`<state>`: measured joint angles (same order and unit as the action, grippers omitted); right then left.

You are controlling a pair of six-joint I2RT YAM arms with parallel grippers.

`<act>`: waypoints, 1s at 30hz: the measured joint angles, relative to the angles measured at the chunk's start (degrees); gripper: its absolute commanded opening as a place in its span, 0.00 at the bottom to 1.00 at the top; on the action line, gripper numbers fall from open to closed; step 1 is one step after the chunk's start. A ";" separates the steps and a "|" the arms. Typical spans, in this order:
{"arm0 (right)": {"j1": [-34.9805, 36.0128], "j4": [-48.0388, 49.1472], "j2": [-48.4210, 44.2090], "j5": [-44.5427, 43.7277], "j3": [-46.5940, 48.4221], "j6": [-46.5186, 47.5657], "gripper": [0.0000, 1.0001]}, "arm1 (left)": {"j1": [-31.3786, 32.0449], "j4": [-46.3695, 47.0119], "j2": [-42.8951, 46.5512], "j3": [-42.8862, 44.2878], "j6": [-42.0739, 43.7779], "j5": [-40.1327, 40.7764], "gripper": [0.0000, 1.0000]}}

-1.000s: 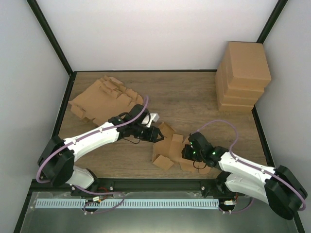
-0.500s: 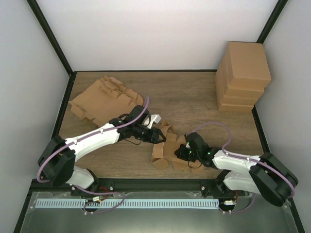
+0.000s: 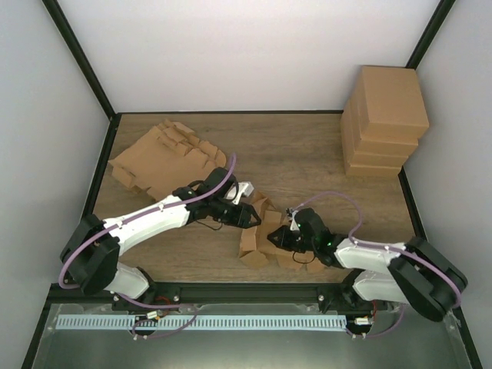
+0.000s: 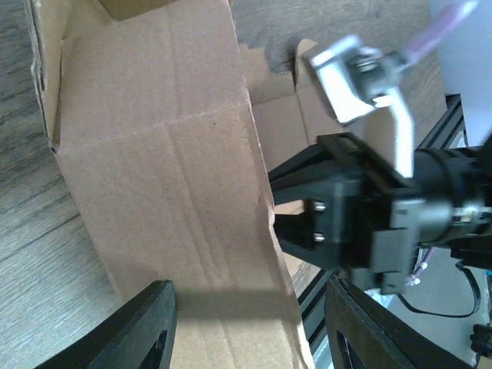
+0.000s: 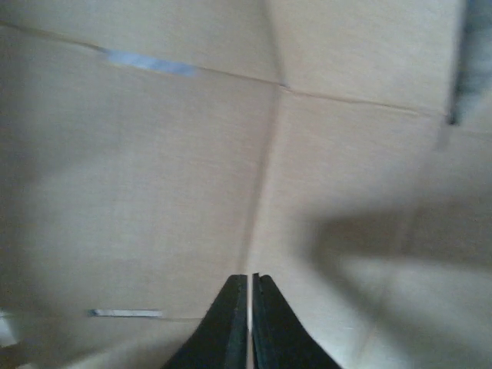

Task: Fold the paper box

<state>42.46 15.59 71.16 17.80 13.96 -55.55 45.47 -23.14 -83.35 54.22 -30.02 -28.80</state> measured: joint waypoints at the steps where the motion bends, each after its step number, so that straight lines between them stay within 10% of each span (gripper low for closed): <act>1: 0.00 -0.39 -1.73 0.00 -0.15 0.52 0.09 | 0.00 -0.28 -0.09 0.00 0.09 0.20 0.55; 12: 0.00 -3.52 -20.09 0.83 -0.24 4.15 0.27 | 0.00 -0.20 -1.46 0.04 0.00 -0.50 0.37; 30: -3.39 -10.54 -29.22 0.63 1.44 -4.39 0.49 | 0.02 6.34 0.31 -0.92 -2.73 -6.67 0.46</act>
<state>39.07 5.06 41.93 18.44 15.40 -59.94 45.50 -16.80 -83.05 53.30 -32.75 -35.46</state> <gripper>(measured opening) 0.484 0.458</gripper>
